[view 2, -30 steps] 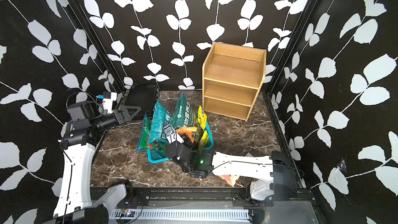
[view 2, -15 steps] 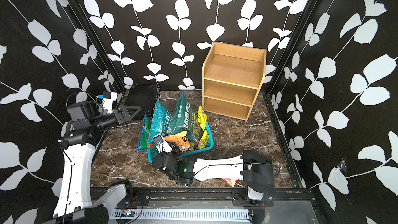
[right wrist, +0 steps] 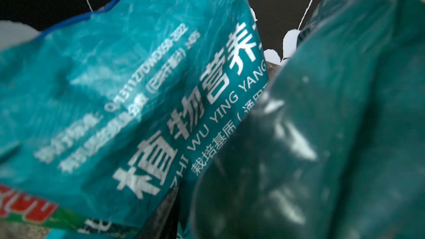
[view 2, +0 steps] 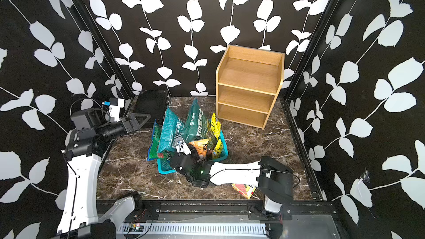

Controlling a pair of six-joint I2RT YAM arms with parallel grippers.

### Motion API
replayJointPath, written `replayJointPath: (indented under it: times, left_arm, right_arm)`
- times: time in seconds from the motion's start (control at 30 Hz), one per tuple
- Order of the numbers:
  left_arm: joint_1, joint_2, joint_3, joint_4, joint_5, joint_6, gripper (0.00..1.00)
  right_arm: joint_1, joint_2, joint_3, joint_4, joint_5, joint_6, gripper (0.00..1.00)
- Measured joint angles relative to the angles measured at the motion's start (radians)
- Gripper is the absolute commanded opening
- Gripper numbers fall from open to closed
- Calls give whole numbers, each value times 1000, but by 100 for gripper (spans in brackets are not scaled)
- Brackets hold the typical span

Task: Take down the fertilizer bag from the shelf
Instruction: Place the fertilizer bag in the storage box, then reset both arms

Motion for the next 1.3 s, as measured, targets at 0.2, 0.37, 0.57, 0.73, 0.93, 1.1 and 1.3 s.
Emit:
replayJointPath:
  times: [0.2, 0.37, 0.57, 0.73, 0.93, 1.1, 1.3]
  left_arm:
    - [0, -148, -11, 6, -126, 45, 99]
    - [0, -349, -143, 78, -359, 52, 99]
    - [0, -605, -410, 215, -655, 47, 99]
    - [1, -800, -695, 391, -824, -47, 99]
    - [8, -690, -789, 573, -895, 6, 99]
    - [84, -706, -883, 642, -971, 13, 99]
    - [160, -629, -1021, 804, -1032, -37, 99]
  right_arm:
    - [102, -193, 16, -124, 95, -122, 99]
    - [74, -383, 71, -183, 296, -201, 100]
    - [-54, -651, -104, -128, 396, -431, 100]
    - [-471, -951, -410, -71, 349, -441, 100]
    - [-959, -1129, -792, 223, 185, -447, 100]
    - [-1209, -658, -819, 338, 58, -335, 100]
    - [-1216, -262, -715, 424, -93, -318, 100]
